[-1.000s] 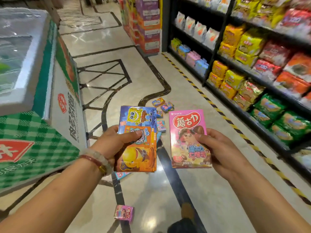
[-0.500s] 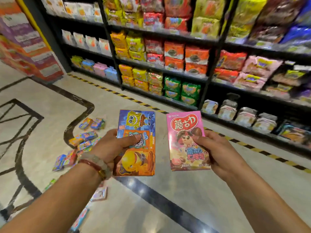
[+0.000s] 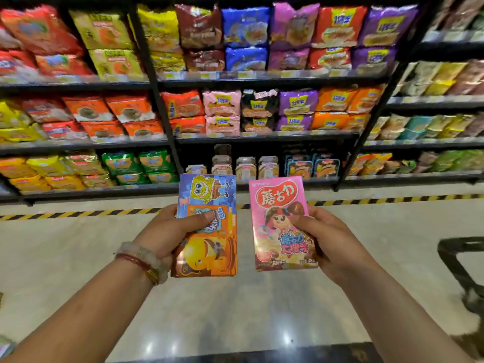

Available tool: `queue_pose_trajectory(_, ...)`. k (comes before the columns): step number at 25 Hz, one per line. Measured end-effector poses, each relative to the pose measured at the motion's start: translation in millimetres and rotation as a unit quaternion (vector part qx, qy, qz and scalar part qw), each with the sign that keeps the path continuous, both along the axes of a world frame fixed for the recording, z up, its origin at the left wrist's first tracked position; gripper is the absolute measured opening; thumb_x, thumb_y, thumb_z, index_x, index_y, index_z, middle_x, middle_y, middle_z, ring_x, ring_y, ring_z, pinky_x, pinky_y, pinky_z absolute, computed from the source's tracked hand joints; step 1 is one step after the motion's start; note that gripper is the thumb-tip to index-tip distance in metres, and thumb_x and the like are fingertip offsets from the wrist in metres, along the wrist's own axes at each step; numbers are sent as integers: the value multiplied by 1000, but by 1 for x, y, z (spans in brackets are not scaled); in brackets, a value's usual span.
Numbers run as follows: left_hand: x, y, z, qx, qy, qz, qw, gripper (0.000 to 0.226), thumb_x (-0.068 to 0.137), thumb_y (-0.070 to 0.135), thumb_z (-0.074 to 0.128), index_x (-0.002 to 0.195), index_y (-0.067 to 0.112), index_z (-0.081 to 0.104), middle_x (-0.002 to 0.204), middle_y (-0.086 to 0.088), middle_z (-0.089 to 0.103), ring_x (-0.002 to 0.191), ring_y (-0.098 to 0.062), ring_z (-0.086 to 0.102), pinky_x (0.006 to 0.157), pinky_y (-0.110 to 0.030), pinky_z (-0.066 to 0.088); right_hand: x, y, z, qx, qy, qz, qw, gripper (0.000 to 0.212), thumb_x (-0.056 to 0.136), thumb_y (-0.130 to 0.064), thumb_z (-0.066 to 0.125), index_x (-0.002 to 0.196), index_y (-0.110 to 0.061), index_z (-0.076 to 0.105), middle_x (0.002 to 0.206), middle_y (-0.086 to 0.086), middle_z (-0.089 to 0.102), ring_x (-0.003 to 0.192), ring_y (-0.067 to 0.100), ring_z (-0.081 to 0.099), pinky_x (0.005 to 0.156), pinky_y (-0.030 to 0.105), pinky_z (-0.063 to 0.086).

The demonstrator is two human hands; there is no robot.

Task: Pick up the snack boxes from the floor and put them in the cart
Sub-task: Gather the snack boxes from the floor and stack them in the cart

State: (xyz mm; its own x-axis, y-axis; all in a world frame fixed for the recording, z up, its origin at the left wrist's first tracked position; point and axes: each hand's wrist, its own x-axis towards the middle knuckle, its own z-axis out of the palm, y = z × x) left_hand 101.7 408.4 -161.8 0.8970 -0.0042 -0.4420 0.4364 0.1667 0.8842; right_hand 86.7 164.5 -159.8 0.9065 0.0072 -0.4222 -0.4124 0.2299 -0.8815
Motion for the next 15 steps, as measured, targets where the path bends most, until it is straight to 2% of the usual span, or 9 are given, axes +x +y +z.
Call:
queue_pose_trajectory(2,22,-43,2,3,3,-44,999,52,55,18,74,105,8,66,92,-13,74,75,-29,71,69,-42,58,1,-39,1,4,-1,-46,999,26,89,-9,62,115,-7,57,94,12,74,79,27,73,62,35,60)
queue_pose_trajectory(5,56,-109,5,-8,4,-117,993,39,58,14,72,96,10,67,83,-11,74,65,-25,71,55,-36,59,-1,-93,1,14,-7,-111,994,21,89,-6,59,110,-5,58,91,15,74,75,27,72,60,36,60)
queue_pose_trajectory(9,99,-190,3,-4,17,-207,978,36,58,13,71,93,9,67,79,-10,74,61,-23,71,50,-34,57,1,-154,-3,-3,4,-206,979,13,90,-6,58,102,-8,60,87,11,75,74,25,72,68,38,59)
queue_pose_trajectory(12,136,-253,-3,-5,23,-279,960,36,58,12,70,93,8,67,80,-12,74,60,-24,70,51,-36,58,12,-199,-8,-5,10,-272,962,22,88,-8,61,110,-8,58,91,12,74,82,28,72,75,41,58)
queue_pose_trajectory(15,179,-316,-6,-8,18,-342,939,28,66,8,70,93,7,66,79,-12,74,59,-23,70,53,-36,58,32,-242,-9,-1,11,-340,940,26,87,-8,63,113,-8,57,91,13,74,80,27,72,69,36,58)
